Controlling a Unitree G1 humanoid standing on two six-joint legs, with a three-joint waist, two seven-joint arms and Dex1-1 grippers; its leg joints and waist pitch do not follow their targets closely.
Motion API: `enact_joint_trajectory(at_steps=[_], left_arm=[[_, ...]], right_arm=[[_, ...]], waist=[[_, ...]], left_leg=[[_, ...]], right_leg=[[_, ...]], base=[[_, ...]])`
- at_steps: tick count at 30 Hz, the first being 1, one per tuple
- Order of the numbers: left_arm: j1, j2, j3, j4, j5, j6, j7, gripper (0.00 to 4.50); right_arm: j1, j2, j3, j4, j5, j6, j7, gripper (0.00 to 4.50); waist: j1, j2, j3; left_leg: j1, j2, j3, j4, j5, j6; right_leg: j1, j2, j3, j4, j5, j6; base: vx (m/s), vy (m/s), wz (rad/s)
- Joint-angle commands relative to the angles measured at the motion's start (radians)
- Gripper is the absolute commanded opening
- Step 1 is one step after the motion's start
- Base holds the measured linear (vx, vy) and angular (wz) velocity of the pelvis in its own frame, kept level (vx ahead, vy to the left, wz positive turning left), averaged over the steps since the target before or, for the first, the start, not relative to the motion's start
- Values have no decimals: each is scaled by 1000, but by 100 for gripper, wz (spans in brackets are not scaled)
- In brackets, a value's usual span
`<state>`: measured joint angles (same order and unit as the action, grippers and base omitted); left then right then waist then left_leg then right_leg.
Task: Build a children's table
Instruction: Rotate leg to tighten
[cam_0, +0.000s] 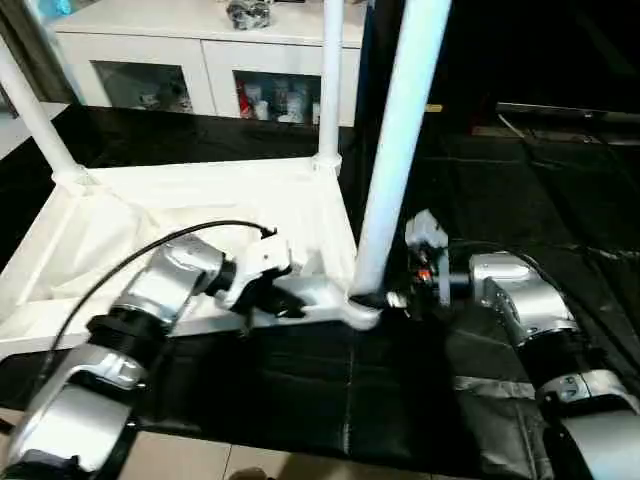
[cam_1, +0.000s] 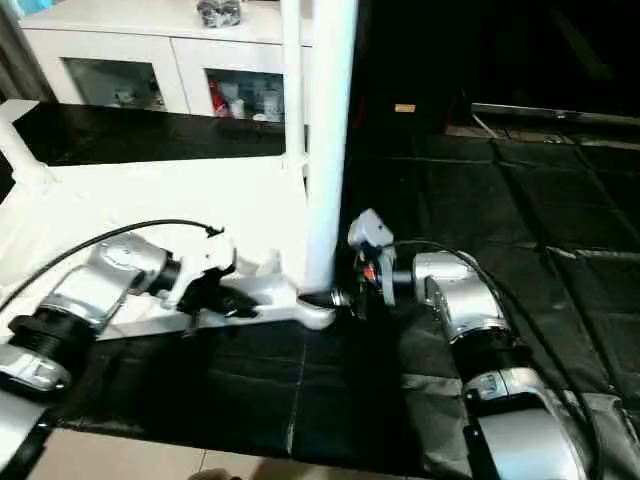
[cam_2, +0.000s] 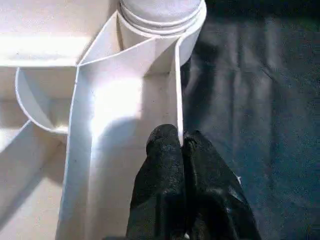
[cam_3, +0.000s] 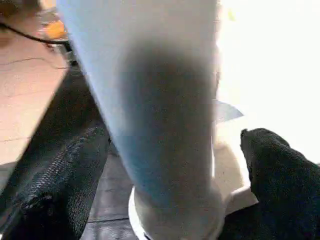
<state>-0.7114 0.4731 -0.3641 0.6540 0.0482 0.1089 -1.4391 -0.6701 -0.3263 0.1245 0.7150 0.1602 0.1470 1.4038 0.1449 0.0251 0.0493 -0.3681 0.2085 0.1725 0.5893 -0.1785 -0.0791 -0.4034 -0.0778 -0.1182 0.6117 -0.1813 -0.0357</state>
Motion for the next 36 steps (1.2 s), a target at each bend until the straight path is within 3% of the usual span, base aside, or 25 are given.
enact_joint_trajectory(at_steps=[1, 11, 21, 23, 27, 32, 34, 36], left_arm=[[-2, 5, -27, -32, 10, -18, -49, 0], [-3, 14, -33, -35, 3, -25, -67, 0], [-14, 6, -13, -6, 7, 9, -26, 0], [-18, -4, -3, 1, 9, 34, 10, 0], [-38, -59, 50, 29, -4, 114, 151, 0], [-109, -233, 173, 95, -41, 261, 509, 0], [-119, -263, 190, 102, -47, 271, 566, 0], [-134, -308, 202, 118, -47, 269, 633, 0]], right_arm=[[-23, 1, 2, 10, 13, -1, 31, 414], [-35, 2, 32, 41, 20, 16, 112, 333], [-6, 38, 2, 0, 57, 57, 82, 258], [10, 53, -8, -22, 62, 79, 31, 241], [38, 106, -31, -44, 31, 92, -179, 223], [25, 250, -68, -20, -56, 173, -623, 209], [20, 273, -70, -18, -72, 181, -687, 203], [7, 304, -70, -16, -93, 190, -773, 203]], waist=[[-3, -3, -72], [-1, -5, -73], [-1, -6, -73], [-1, -6, -72], [-7, -4, -64], [-19, -5, -60], [-27, -5, -62], [-35, -10, -62]], left_leg=[[13, 36, -5, -61, -161, 63], [11, 35, -5, -60, -151, 62], [11, 36, -6, -61, -152, 62], [12, 37, -5, -61, -147, 57], [16, 31, -5, -65, -193, 24], [20, 26, -12, -71, -226, -12], [24, 22, -13, -71, -242, -13], [20, 18, -11, -69, -233, 6]], right_leg=[[56, -82, 64, -70, -202, -199], [57, -82, 63, -68, -197, -200], [57, -82, 62, -69, -210, -195], [56, -80, 63, -68, -205, -194], [52, -83, 62, -83, -309, -163], [52, -84, 58, -97, -414, -119], [53, -85, 56, -104, -440, -109], [56, -84, 57, -107, -428, -101]], base=[[0, 0, 0], [0, 0, 0], [0, 0, 0], [0, 0, 0], [0, 0, 0], [0, 0, 0], [0, 0, 0], [0, 0, 0]])
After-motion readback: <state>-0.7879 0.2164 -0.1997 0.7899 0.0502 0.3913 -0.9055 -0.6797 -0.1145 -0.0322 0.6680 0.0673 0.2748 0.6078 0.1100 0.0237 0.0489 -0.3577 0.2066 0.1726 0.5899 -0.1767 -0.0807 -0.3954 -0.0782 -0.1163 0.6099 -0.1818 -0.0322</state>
